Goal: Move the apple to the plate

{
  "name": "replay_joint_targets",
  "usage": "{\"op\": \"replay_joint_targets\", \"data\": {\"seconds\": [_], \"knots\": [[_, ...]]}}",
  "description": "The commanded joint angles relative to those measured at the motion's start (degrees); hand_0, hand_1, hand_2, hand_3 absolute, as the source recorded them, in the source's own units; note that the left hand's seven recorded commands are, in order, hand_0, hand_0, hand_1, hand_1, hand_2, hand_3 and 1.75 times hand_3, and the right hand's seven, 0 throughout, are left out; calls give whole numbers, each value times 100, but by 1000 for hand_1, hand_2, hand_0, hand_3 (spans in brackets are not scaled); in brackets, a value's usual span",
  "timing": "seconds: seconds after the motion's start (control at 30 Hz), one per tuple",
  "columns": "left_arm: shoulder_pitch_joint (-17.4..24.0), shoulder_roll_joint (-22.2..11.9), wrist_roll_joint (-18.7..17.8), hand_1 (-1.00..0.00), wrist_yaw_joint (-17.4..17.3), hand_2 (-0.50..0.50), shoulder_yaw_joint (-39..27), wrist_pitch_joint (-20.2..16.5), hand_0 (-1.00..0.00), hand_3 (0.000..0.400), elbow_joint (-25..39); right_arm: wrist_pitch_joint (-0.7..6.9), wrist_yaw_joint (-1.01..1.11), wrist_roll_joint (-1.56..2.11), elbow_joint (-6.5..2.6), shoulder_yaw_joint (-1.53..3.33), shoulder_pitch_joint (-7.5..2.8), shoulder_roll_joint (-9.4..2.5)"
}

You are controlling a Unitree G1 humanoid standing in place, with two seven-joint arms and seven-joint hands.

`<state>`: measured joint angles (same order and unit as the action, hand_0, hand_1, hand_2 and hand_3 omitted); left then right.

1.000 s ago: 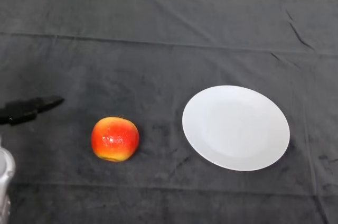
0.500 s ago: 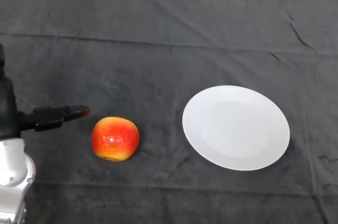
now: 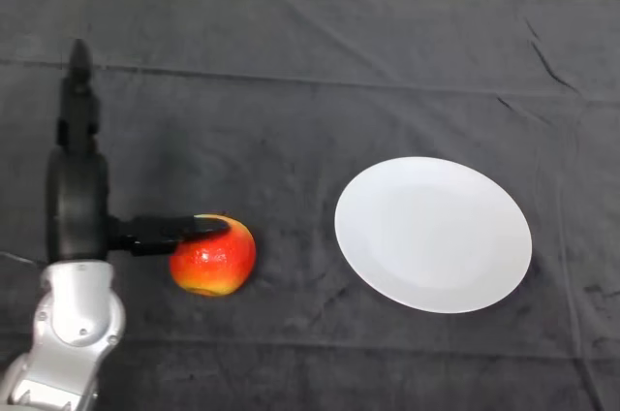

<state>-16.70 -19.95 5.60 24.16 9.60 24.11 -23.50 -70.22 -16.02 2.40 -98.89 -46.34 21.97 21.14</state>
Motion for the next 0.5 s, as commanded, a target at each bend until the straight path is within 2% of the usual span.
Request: {"op": "replay_joint_targets", "data": {"seconds": [0.03,0.5], "knots": [[-95,40,137,0,-80,0,142,-97,0,0,174,194,18,24,-388,-8,-404,-745],[-73,-273,374,0,-597,0,647,-71,0,0,-168,195,22,42,-388,6,-403,-746]]}}
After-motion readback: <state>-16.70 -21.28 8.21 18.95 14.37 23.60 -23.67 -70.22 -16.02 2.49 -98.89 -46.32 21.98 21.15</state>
